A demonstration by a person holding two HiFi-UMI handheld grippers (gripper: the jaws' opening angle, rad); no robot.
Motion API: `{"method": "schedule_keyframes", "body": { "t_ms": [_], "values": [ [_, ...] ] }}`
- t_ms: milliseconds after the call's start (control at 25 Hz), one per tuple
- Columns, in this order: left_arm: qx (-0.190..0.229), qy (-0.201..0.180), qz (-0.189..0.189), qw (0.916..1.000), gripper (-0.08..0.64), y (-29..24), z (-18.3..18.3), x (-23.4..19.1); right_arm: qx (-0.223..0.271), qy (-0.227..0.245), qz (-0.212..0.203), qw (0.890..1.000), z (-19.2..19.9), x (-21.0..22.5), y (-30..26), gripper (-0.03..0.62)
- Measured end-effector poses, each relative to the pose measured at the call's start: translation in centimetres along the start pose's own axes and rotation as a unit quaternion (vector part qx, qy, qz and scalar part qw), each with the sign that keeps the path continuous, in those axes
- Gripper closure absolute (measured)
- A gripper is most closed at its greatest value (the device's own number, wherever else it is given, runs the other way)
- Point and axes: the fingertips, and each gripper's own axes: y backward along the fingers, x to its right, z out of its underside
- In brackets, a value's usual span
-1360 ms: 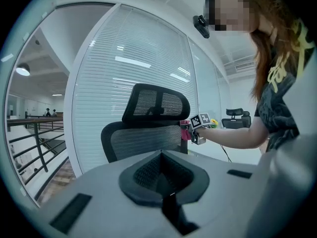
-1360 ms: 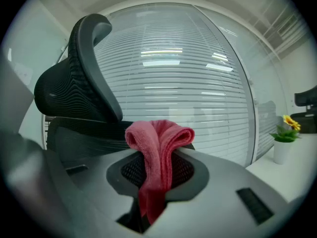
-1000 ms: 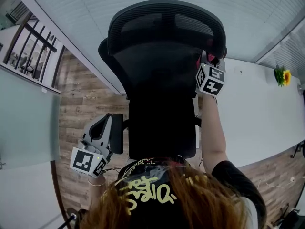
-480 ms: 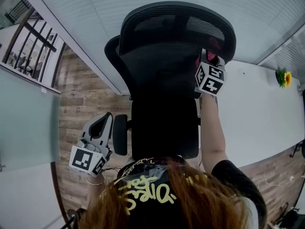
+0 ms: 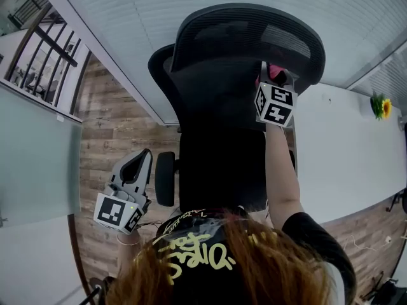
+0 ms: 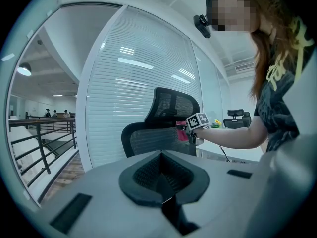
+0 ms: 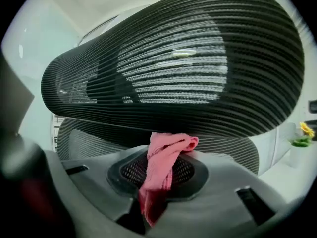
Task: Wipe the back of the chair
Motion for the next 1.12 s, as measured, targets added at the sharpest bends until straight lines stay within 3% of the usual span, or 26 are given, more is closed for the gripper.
{"method": "schedule_keyframes", "body": {
  "t_ms": [720,960,1120],
  "values": [
    [0.007,0.011,-0.026,0.9996,0.566,3.5,0.9,-3.0,-0.003,0.046,-0.044,0.998,-0.2,-7.1,-0.7,0.526],
    [0.008,0.012,-0.034,0.9993,0.566,4.4,2.9,-3.9,-0.005,0.036,-0.053,0.998,1.3,-10.3,-1.4,0.526],
    [0.008,0.015,-0.039,0.9991,0.566,5.5,1.8,-4.6,-0.007,0.03,-0.052,0.998,-0.5,-11.8,-1.5,0.526]
  ]
}}
